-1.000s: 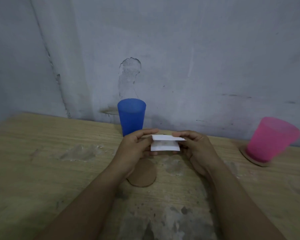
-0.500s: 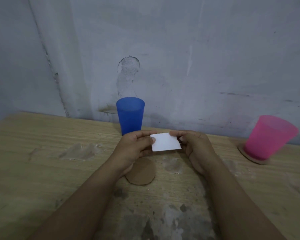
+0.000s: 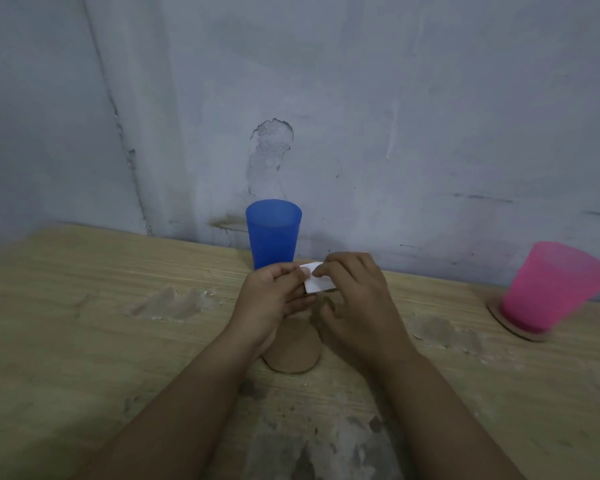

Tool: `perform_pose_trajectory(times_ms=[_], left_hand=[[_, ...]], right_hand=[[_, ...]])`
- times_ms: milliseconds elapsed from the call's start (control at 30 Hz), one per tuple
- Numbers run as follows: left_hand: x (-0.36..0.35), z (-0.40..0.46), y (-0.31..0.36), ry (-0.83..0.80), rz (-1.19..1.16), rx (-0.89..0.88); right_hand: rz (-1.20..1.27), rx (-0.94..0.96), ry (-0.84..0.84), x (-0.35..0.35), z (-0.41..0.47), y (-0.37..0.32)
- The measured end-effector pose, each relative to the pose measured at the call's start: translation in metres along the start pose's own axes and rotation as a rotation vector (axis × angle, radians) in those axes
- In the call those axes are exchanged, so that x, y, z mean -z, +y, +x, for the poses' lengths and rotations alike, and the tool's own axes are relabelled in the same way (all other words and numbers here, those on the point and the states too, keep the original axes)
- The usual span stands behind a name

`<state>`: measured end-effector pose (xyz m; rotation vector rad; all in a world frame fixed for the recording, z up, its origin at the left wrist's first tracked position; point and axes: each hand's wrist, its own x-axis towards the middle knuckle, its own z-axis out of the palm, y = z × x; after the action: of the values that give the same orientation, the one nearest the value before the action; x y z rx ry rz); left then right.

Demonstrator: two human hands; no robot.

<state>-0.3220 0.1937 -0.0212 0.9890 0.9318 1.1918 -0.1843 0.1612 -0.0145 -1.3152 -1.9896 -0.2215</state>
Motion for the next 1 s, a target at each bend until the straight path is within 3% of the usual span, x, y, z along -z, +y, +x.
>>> perform_pose_trajectory(times_ms=[200, 267, 333, 467, 567, 667, 800, 1000], left_hand=[[-0.008, -0.005, 0.005, 0.007, 0.061, -0.024], [-0.011, -0.009, 0.009, -0.013, 0.184, -0.107], [-0.012, -0.018, 0.011, -0.046, 0.456, -0.261], [-0.004, -0.046, 0.001, -0.151, 1.250, -0.556], [0.006, -0.059, -0.019, -0.228, 1.579, -0.454], [0.011, -0.059, -0.029, -0.238, 1.608, -0.360], [0.010, -0.051, -0.030, -0.231, 1.651, -0.373], [0.009, -0.050, -0.032, -0.211, 1.651, -0.389]], right_hand=[[0.053, -0.108, 0.140, 0.000, 0.000, 0.013], [0.067, -0.195, 0.187, 0.000, 0.000, 0.017], [0.065, -0.304, 0.221, 0.001, 0.000, 0.021], [-0.015, -0.460, 0.280, 0.002, 0.000, 0.034], [-0.082, -0.533, 0.246, 0.001, 0.001, 0.040], [-0.126, -0.600, 0.157, -0.001, 0.000, 0.044], [-0.197, -0.655, -0.005, -0.002, 0.001, 0.046], [-0.477, -0.562, -0.130, -0.006, 0.002, 0.032]])
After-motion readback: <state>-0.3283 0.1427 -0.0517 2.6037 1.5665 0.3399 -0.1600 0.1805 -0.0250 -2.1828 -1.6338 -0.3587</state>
